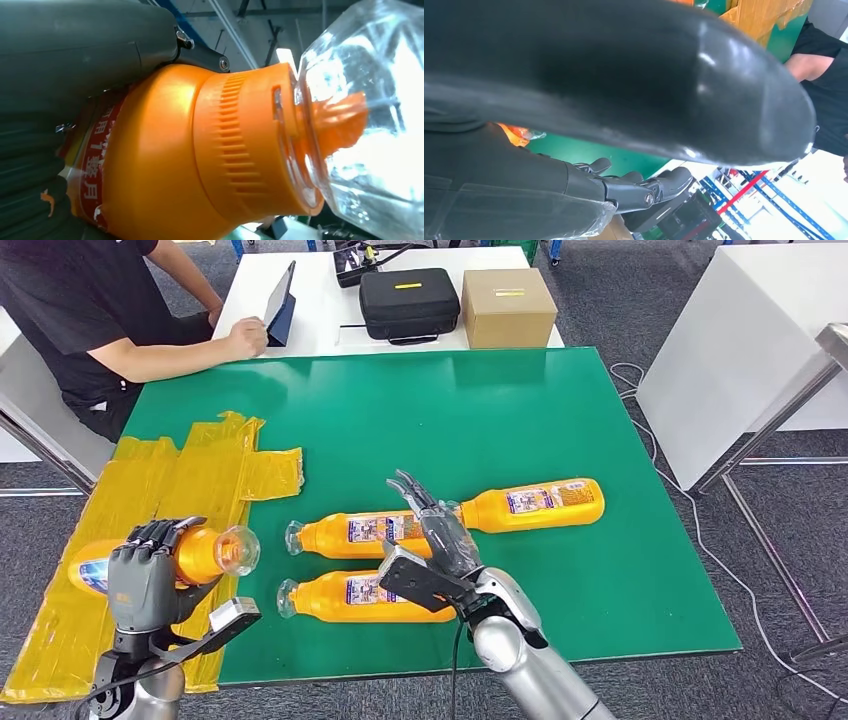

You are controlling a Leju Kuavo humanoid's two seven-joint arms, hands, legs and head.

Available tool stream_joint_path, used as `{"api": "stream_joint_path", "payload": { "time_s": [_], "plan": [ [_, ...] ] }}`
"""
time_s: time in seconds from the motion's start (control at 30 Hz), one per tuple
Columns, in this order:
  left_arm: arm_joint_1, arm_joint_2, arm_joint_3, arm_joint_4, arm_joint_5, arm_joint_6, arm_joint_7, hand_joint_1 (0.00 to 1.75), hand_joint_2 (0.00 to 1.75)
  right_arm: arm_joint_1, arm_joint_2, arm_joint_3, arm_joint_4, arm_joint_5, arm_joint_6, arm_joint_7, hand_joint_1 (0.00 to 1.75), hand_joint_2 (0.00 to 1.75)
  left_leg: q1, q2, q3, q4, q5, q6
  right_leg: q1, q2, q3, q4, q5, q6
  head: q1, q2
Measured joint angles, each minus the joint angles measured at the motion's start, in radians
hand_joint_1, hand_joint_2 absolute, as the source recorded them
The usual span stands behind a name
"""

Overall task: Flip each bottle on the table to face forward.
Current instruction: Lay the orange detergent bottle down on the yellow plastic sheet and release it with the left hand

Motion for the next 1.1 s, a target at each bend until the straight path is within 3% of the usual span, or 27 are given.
{"api": "stream_joint_path", "payload": {
  "time_s": [0.2, 0.33, 0.37, 0.47, 0.5, 0.67, 1.03, 1.1],
  "plan": [
    [-0.017, -0.003, 0.057, 0.072, -0.186, 0.000, 0.020, 1.75, 1.75, -0.020, -0.010, 0.012, 0.000, -0.038, 0.024, -0.007, 0.00, 0.00, 0.000, 0.000, 0.000, 0.000, 0.000, 0.000, 0.000, 0.000, 0.000, 0.000, 0.000, 0.000, 0.000, 0.000],
    [-0.021, 0.022, 0.052, 0.123, -0.310, 0.000, 0.180, 1.75, 1.75, -0.062, -0.007, 0.033, 0.009, -0.060, 0.046, -0.008, 0.00, 0.00, 0.000, 0.001, 0.000, 0.000, 0.000, 0.000, 0.000, 0.000, 0.000, 0.000, 0.000, 0.000, 0.000, 0.000],
    [-0.022, 0.036, 0.038, 0.139, -0.320, 0.000, 0.237, 1.54, 1.75, -0.070, -0.006, 0.038, 0.012, -0.061, 0.049, -0.009, 0.00, 0.00, 0.000, 0.000, 0.000, 0.000, 0.000, 0.000, 0.000, 0.000, 0.000, 0.000, 0.000, 0.000, 0.000, 0.000],
    [-0.018, 0.082, -0.012, 0.182, -0.327, 0.001, 0.338, 0.23, 0.44, -0.071, -0.007, 0.051, 0.017, -0.055, 0.050, -0.017, 0.00, 0.00, 0.000, 0.000, 0.000, 0.000, 0.000, 0.000, 0.001, 0.000, 0.000, 0.000, 0.000, 0.000, 0.000, 0.000],
    [-0.015, 0.096, -0.024, 0.191, -0.323, 0.001, 0.341, 0.00, 0.00, -0.069, -0.008, 0.053, 0.018, -0.053, 0.050, -0.020, 0.00, 0.00, 0.000, 0.000, 0.000, 0.000, 0.000, 0.000, 0.001, 0.000, 0.000, 0.000, 0.000, 0.000, 0.000, 0.000],
    [0.001, 0.124, -0.037, 0.226, -0.305, 0.002, 0.276, 0.00, 0.00, -0.069, -0.018, 0.067, 0.029, -0.070, 0.051, -0.025, 0.00, 0.00, 0.000, 0.000, -0.001, 0.000, 0.000, 0.000, 0.000, 0.000, -0.001, 0.000, 0.000, 0.000, 0.000, 0.000],
    [0.021, 0.142, -0.044, 0.263, -0.303, 0.004, 0.262, 0.00, 0.00, -0.082, -0.043, 0.104, 0.071, -0.091, 0.065, -0.033, 0.00, 0.00, 0.000, 0.000, -0.001, 0.000, 0.000, 0.000, 0.000, 0.000, 0.000, 0.000, 0.000, 0.000, 0.000, 0.000],
    [0.021, 0.143, -0.044, 0.264, -0.302, 0.004, 0.254, 0.00, 0.00, -0.090, -0.043, 0.110, 0.077, -0.090, 0.076, -0.028, 0.00, 0.87, 0.000, 0.000, -0.001, 0.000, 0.000, 0.000, 0.000, 0.000, 0.000, 0.000, 0.000, 0.000, 0.000, 0.000]
  ]
}}
